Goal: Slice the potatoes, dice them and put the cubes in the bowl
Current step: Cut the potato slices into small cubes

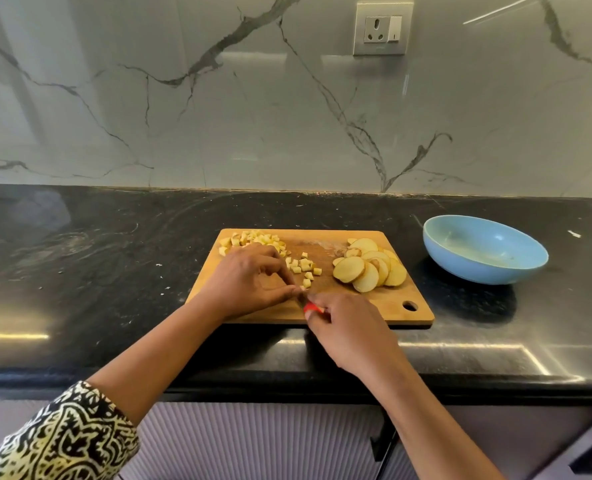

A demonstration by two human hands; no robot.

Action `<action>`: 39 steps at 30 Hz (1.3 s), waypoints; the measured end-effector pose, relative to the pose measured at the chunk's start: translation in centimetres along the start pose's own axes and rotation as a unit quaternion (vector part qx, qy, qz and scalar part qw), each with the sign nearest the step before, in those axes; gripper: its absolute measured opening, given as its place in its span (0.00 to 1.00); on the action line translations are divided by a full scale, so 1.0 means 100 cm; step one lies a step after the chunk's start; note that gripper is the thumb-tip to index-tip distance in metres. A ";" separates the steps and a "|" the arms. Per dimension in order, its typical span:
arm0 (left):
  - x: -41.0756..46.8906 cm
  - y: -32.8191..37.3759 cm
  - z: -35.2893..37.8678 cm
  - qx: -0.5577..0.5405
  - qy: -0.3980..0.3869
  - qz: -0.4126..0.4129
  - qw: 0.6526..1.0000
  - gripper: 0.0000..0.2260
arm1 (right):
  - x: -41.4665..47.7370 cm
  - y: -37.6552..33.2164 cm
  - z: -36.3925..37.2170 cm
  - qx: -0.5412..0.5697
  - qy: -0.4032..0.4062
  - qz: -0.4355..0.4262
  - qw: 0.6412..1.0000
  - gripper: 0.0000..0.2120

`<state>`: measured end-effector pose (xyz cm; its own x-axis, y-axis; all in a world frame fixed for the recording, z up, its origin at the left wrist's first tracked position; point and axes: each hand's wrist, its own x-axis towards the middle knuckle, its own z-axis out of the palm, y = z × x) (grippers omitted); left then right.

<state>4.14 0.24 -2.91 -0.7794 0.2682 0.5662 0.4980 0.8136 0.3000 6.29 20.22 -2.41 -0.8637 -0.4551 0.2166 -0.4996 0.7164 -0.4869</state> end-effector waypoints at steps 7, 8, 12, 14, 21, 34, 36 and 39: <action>-0.001 -0.006 -0.005 -0.015 0.035 -0.041 0.998 0.09 | 0.009 0.008 -0.008 0.202 -0.031 0.071 0.976 0.17; -0.002 -0.006 -0.006 -0.020 0.031 -0.030 0.999 0.11 | 0.011 0.009 -0.009 0.226 -0.031 0.083 0.970 0.17; 0.000 -0.004 -0.006 0.009 0.014 0.049 0.999 0.13 | 0.018 0.012 -0.013 0.335 -0.052 0.106 0.935 0.14; 0.003 -0.003 -0.006 0.048 0.023 0.081 0.995 0.10 | 0.019 0.013 -0.016 0.368 -0.074 0.104 0.921 0.13; 0.016 -0.025 -0.027 0.108 0.092 -0.042 0.989 0.06 | 0.017 0.024 -0.015 0.318 -0.006 0.074 0.945 0.16; 0.016 -0.024 -0.028 0.028 0.015 -0.103 0.994 0.15 | 0.016 0.036 -0.011 0.312 0.144 0.023 0.939 0.19; 0.021 -0.019 -0.019 0.132 -0.022 -0.049 0.990 0.13 | 0.016 0.039 -0.012 0.318 0.155 0.028 0.935 0.19; 0.035 -0.023 -0.015 0.210 -0.025 -0.094 0.973 0.14 | 0.017 0.042 -0.011 0.332 0.153 0.035 0.930 0.19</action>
<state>0.90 -1.48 -0.45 -0.8647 0.1097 0.4902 0.1534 0.9869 0.0496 2.63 23.10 -3.15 -0.9217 -0.1748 0.3464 -0.3784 0.2078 -0.9020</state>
